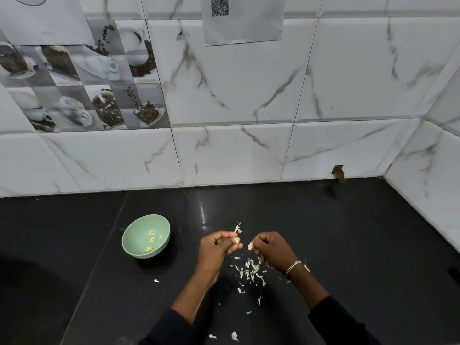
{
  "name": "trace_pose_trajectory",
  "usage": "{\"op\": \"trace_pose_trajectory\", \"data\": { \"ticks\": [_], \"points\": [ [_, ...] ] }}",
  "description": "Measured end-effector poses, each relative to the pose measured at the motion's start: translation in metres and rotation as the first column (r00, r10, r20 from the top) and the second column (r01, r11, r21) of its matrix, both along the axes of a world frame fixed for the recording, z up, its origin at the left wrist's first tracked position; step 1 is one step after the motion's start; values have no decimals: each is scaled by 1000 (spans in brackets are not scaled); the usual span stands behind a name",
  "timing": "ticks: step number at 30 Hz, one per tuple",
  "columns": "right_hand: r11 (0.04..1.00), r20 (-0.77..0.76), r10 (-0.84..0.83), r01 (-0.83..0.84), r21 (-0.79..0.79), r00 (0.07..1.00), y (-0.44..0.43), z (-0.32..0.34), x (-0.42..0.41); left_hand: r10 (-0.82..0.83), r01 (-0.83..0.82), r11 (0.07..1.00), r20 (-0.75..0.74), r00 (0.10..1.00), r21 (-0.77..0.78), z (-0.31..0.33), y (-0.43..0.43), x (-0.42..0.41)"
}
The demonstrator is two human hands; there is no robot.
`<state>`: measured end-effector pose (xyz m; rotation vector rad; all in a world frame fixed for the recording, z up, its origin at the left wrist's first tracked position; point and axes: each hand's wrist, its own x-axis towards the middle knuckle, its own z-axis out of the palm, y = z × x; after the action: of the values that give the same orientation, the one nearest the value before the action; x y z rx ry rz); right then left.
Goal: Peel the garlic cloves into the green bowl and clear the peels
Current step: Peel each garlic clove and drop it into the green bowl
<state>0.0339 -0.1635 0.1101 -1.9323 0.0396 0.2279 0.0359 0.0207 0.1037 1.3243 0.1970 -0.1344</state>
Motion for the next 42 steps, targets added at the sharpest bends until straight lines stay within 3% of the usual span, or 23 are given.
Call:
{"op": "trace_pose_trajectory", "data": {
  "ticks": [3,7,12,16,19,27,35,42],
  "points": [
    [992,-87,-35,24,-122,996,-1,-20,3,1,-2,1000,-19,1000,-11,-1,-1,-3],
    [960,-78,-99,75,-271,992,-4,-41,3,12,-12,1000,-25,1000,6,-1,-5,-6],
    [989,-74,-147,146,-20,986,-1,-41,2,12,-12,995,-2,1000,103,-1,-2,-8],
    [986,-31,-12,17,167,999,7,-22,0,2,-9,974,31,1000,228,-2,1,-9],
    [991,-9,53,-52,123,999,11,-17,-1,0,-13,963,50,999,268,-3,-2,-11],
    [1000,-1,19,-19,1,1000,12,-9,2,-4,-15,967,76,997,254,1,-9,-13],
    [1000,-17,-11,10,-6,1000,16,-7,2,-10,-32,945,124,992,326,-1,-11,-10],
    [994,-120,17,-3,111,993,14,-3,3,-27,-61,898,193,981,435,-1,-11,-10]
  ]
}}
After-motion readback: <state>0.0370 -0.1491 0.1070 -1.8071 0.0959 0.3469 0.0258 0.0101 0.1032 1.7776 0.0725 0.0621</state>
